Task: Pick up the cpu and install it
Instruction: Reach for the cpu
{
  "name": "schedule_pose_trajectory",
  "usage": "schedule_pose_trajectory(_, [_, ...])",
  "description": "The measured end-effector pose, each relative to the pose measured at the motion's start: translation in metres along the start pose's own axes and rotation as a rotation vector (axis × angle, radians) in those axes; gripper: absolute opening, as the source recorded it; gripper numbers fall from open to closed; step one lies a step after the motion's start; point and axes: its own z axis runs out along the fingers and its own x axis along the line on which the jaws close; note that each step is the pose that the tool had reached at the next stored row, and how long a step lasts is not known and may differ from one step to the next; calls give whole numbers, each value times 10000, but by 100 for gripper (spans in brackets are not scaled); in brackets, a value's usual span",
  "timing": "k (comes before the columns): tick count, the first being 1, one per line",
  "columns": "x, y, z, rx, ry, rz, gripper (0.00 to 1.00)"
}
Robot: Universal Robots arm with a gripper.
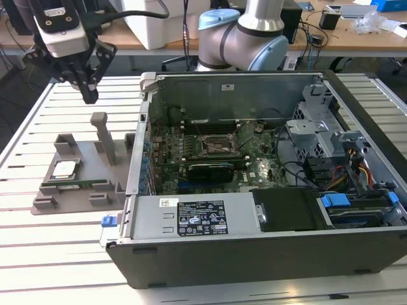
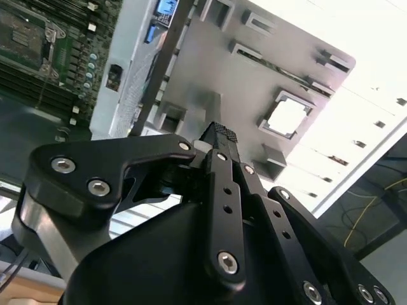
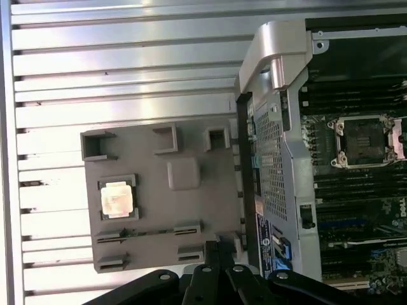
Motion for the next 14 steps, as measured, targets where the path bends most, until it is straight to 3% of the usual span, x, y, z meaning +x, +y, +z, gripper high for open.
schedule_pose_trajectory(14, [479, -36, -13, 1, 1, 0, 11])
